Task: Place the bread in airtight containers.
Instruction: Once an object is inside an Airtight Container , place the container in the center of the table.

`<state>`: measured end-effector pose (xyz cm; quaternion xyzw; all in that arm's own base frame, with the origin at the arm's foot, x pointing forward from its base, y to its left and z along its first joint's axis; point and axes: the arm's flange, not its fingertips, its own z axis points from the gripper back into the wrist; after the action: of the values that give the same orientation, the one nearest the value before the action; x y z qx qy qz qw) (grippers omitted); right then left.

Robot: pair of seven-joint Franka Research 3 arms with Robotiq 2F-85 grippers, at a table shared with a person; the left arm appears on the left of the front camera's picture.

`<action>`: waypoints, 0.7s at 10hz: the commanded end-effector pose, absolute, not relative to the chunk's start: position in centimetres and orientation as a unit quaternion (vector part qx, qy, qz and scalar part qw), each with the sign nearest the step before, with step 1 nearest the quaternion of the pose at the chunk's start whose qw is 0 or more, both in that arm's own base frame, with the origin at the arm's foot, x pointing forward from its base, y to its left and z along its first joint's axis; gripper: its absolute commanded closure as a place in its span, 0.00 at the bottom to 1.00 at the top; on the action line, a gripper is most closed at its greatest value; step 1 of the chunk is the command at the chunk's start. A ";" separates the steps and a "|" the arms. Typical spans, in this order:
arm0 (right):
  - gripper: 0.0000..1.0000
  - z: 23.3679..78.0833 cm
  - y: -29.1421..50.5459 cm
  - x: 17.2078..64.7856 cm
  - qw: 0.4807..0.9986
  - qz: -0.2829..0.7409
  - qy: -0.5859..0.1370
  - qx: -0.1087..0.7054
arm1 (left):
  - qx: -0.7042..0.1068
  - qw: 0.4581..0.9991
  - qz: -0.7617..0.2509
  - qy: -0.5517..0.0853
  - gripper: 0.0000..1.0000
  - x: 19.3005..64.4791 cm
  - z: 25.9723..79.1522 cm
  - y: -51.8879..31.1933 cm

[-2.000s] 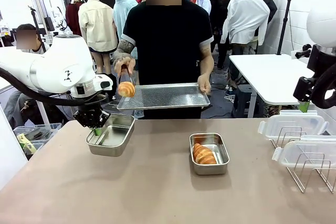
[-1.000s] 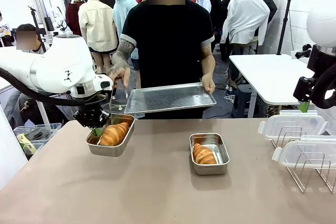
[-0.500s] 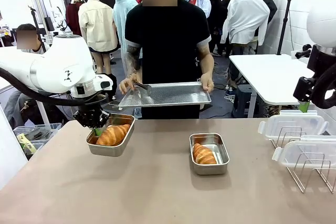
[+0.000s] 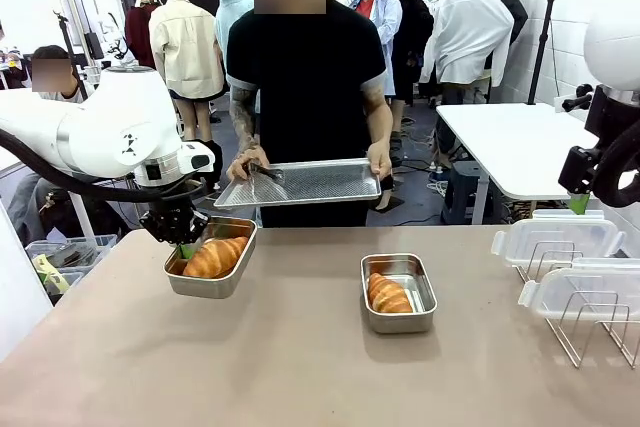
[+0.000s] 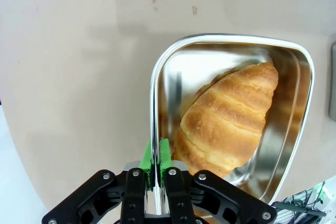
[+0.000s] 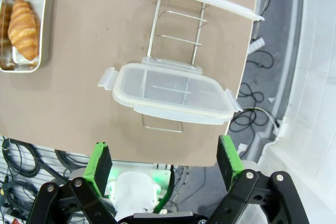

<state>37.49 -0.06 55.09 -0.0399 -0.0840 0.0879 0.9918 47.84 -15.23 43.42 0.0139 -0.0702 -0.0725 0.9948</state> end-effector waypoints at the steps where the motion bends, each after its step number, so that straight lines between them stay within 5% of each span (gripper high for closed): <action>1: 0.00 55.3 0.2 37.7 0.993 0.078 -0.085 -0.037 | 0.020 0.994 -0.075 -0.073 1.00 47.8 43.8 -15.0; 7: 0.00 55.3 0.2 37.7 0.993 0.078 -0.085 -0.037 | 0.020 0.994 -0.075 -0.073 1.00 47.8 43.8 -15.0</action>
<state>37.49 -0.06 55.09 -0.0398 -0.0840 0.0879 0.9918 47.84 -15.23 43.42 0.0139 -0.0702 -0.0725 0.9948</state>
